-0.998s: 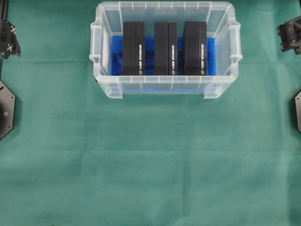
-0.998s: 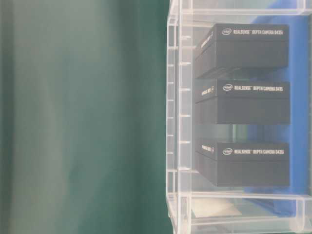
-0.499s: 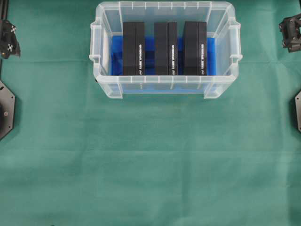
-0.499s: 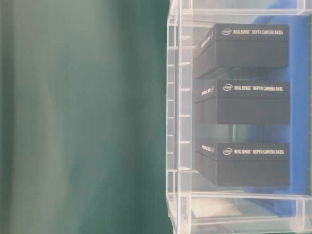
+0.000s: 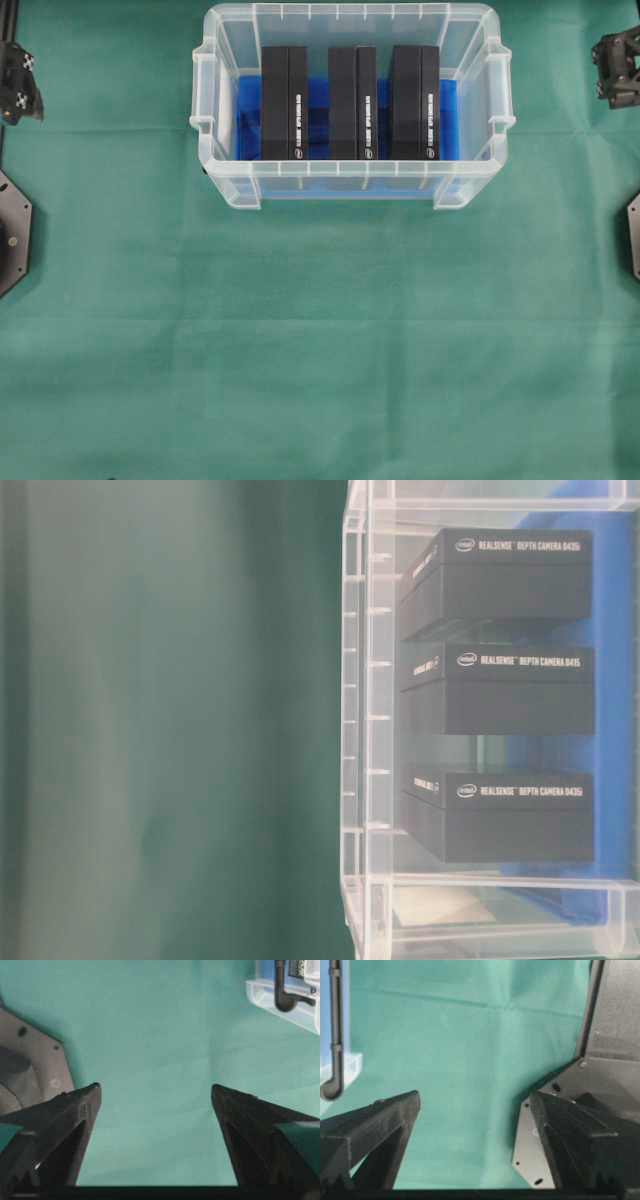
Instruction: Take out the box from the case.
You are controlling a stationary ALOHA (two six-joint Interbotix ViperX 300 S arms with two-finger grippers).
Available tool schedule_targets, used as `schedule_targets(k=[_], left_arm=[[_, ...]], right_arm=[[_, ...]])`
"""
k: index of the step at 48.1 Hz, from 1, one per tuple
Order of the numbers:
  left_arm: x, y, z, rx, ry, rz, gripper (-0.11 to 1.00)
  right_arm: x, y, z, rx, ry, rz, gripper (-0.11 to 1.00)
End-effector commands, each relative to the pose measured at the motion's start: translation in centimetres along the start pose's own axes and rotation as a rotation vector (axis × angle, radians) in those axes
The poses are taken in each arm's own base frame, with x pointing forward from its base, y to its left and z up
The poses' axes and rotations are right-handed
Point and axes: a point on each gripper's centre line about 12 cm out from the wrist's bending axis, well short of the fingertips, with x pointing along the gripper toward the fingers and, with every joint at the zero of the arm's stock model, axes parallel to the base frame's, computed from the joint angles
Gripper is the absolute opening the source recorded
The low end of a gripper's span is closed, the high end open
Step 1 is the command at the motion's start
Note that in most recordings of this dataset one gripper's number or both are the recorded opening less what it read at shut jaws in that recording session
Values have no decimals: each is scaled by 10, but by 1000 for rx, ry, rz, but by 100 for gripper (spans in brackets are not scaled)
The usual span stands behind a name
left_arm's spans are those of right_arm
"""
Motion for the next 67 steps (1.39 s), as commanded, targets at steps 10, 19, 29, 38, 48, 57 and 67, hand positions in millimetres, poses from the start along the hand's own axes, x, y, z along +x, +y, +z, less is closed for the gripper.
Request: schedule_targets(k=[10, 19, 29, 38, 48, 57, 67], left_arm=[[-3, -1, 2, -8, -6, -9, 91], [-3, -1, 1, -7, -4, -10, 90], [-2, -1, 1, -7, -4, -10, 90], [-2, -1, 1, -7, -5, -8, 90], [-3, -1, 2, -8, -7, -8, 90], [-2, -1, 3, -1, -12, -6, 90], [-3, -1, 4, 1, -17, -11, 90]], right_arm=[[-7, 23, 6, -3, -10, 38, 95], [-6, 44, 6, -2, -10, 58, 95], [-3, 69, 4, 10, -9, 83, 95], [0, 94, 1, 14, -7, 101, 95], [0, 129, 4, 4, -13, 134, 95], [5, 163, 7, -7, -17, 139, 95], [14, 194, 7, -15, -17, 147, 95]])
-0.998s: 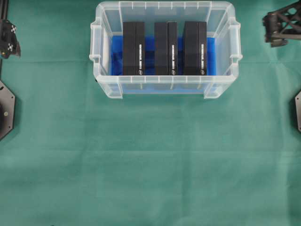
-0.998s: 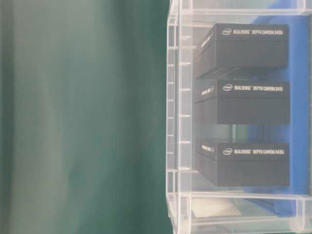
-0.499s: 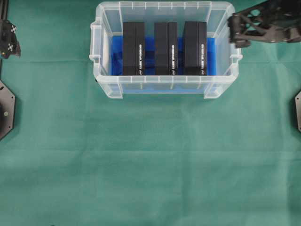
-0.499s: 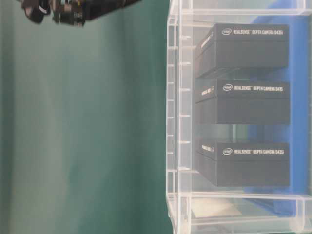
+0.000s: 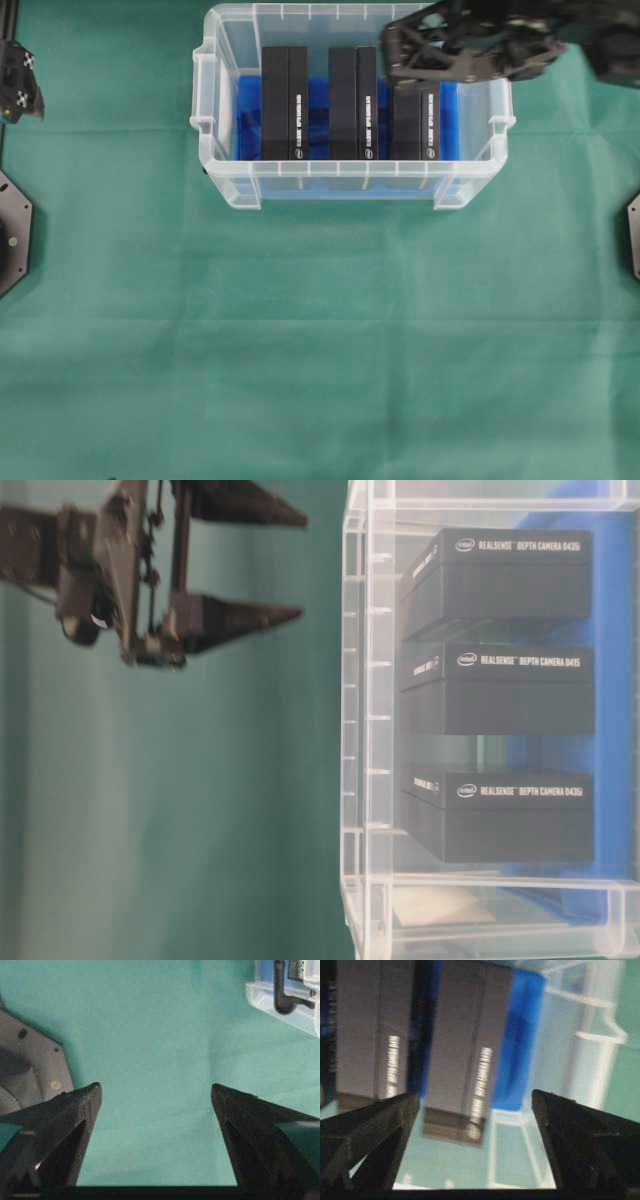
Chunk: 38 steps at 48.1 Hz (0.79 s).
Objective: Take out the box from the case.
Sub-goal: 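Move the right gripper over the middle black box in the bin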
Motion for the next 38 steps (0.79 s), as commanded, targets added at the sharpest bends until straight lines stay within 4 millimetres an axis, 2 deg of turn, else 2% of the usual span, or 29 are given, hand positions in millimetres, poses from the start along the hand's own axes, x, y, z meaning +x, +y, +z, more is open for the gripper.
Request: schedule_targets(k=[1, 19, 26, 38], left_arm=[[-3, -1, 3, -3, -13, -10, 90], [-3, -1, 3, 37, -14, -11, 90], [-3, -1, 3, 43, -14, -11, 90], [-3, -1, 3, 60, -15, -12, 90]], right_arm=[[-11, 14, 3, 6, -15, 54, 95], [0, 59, 0, 14, -17, 100, 95], [1, 69, 0, 14, -18, 108, 95], [5, 75, -3, 9, -12, 90, 95]])
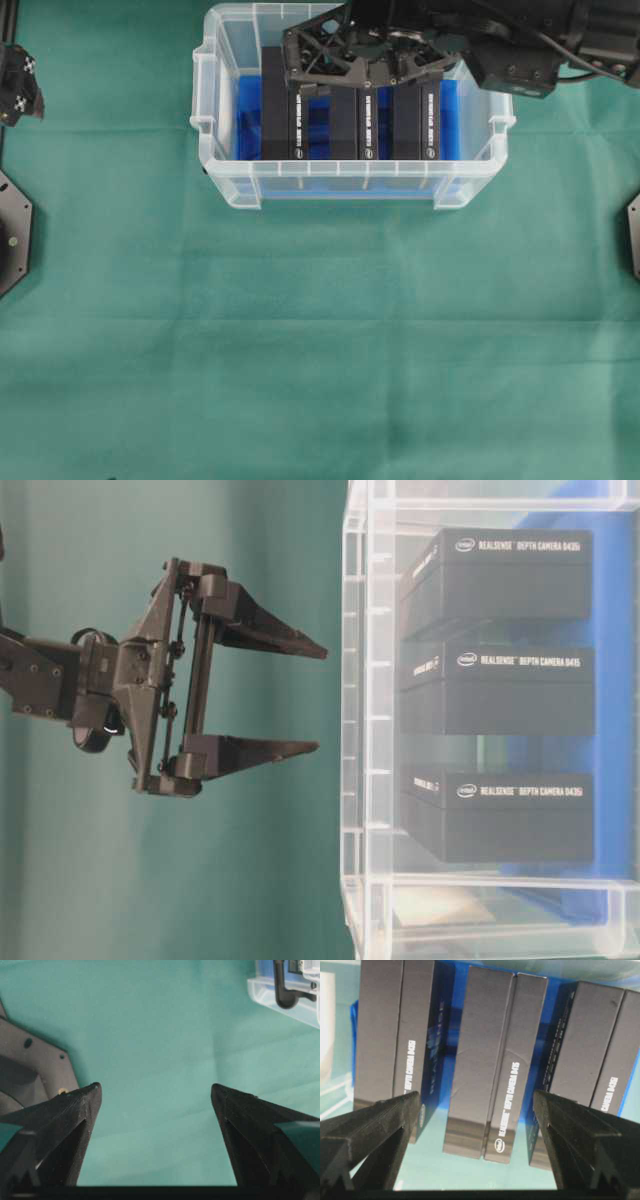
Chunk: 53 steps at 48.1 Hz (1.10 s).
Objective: Take out the box from the case.
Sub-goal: 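Move the right gripper over the middle black box in the bin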
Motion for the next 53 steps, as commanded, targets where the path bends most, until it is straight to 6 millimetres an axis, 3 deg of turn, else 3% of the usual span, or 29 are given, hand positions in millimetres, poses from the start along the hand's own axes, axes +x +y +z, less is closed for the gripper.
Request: schedule_targets(k=[1, 53], left_arm=[[-4, -1, 2, -3, -12, -12, 90], [-4, -1, 2, -3, -12, -12, 90]], right_arm=[[-15, 3, 2, 3, -8, 35, 95], [-14, 2, 2, 0, -9, 22, 95]])
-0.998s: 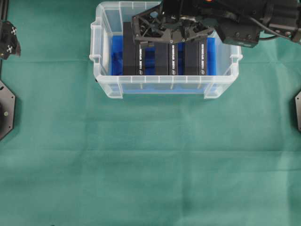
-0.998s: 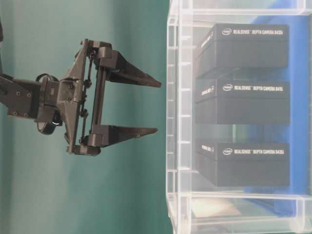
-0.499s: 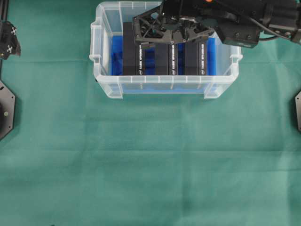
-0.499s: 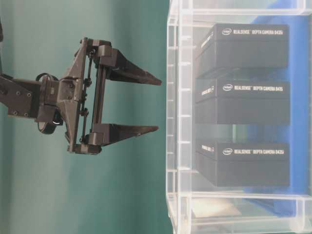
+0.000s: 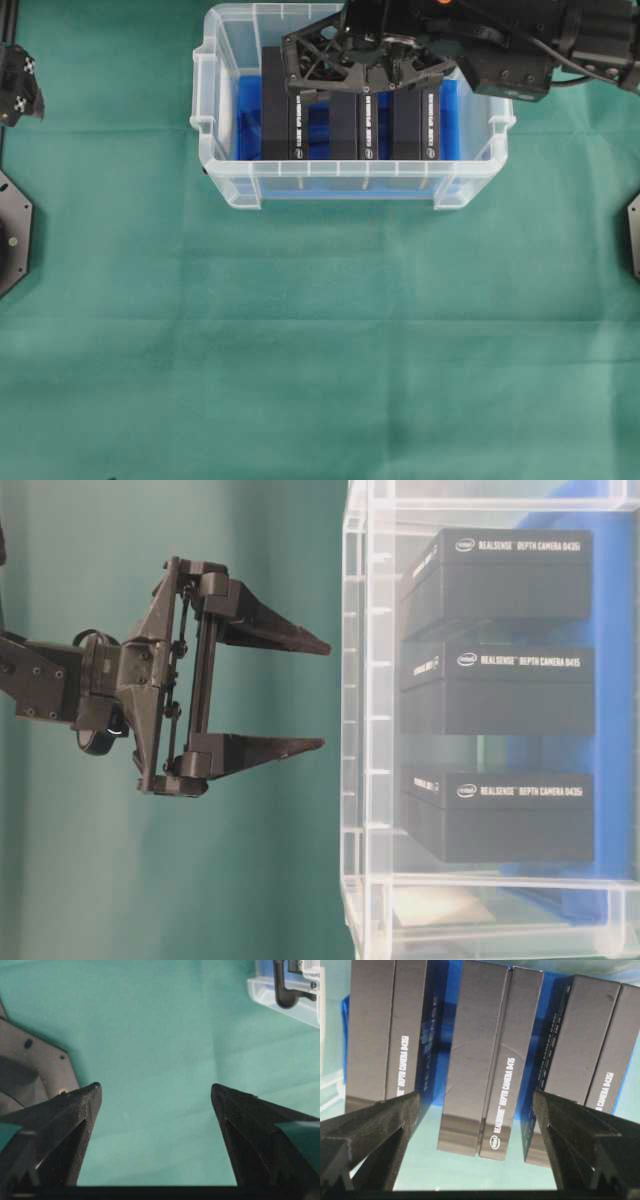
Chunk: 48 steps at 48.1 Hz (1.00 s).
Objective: Take out the box from the case.
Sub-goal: 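Move the right gripper over the middle black box in the bin, then lower the open right gripper around the middle black box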
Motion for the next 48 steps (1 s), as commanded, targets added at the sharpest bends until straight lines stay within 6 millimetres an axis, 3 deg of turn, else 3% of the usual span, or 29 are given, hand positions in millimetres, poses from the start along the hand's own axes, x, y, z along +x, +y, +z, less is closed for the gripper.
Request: schedule_targets(k=[1, 48], left_arm=[[-4, -1, 2, -4, -11, -11, 90], [-3, -1, 2, -3, -10, -8, 90]], right_arm=[[-15, 3, 4, 5, -13, 42, 95], [10, 2, 0, -12, -16, -13, 95]])
